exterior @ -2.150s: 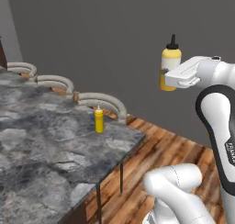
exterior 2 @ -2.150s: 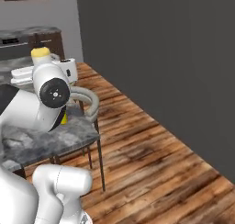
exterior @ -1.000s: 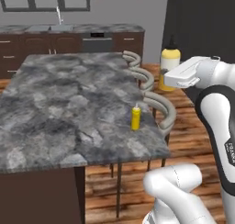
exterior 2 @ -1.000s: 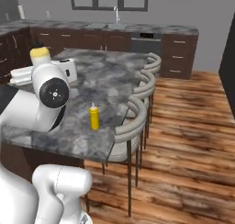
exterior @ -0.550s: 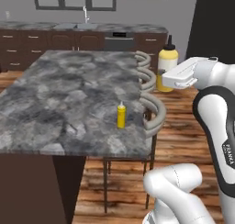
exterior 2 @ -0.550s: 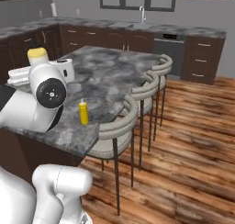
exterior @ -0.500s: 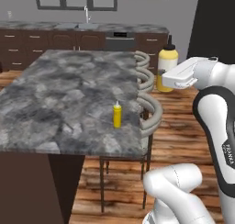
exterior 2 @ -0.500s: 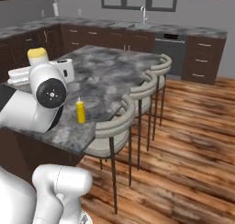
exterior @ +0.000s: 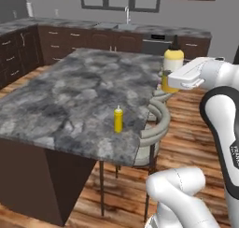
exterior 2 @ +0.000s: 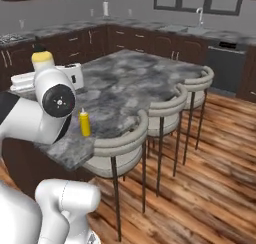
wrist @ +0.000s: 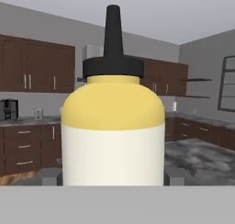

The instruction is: The dining table condiment station is running low on mustard. Refill the condiment station by opening the cabinet and taking the mustard from the cabinet and placing it on the dining table.

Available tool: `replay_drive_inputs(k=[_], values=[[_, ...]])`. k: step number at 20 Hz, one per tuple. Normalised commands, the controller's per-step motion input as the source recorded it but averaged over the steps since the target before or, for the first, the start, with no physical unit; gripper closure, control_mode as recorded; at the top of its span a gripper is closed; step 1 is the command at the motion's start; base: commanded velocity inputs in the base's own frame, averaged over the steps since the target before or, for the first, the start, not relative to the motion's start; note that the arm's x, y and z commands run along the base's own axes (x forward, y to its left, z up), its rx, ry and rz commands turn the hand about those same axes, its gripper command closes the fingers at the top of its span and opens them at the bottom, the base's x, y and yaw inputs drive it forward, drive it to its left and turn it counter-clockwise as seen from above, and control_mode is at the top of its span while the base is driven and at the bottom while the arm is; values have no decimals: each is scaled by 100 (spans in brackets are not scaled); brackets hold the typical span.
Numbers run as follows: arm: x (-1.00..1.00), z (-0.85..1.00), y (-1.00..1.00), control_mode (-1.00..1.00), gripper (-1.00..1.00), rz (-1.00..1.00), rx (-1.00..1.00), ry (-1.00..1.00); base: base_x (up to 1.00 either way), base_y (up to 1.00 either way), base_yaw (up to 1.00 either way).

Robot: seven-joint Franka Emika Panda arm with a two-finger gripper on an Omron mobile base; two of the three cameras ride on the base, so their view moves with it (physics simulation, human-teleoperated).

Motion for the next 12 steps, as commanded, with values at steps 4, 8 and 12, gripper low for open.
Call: replay_drive_inputs(k=[4, 8, 12], values=[[0, 0, 0, 100, 100, 0, 0, 0, 57, -45, 51], [0, 0, 0, 100, 100, 0, 0, 0, 38, -59, 51], [0, 0, 0, 100, 100, 0, 0, 0, 42, -58, 52]])
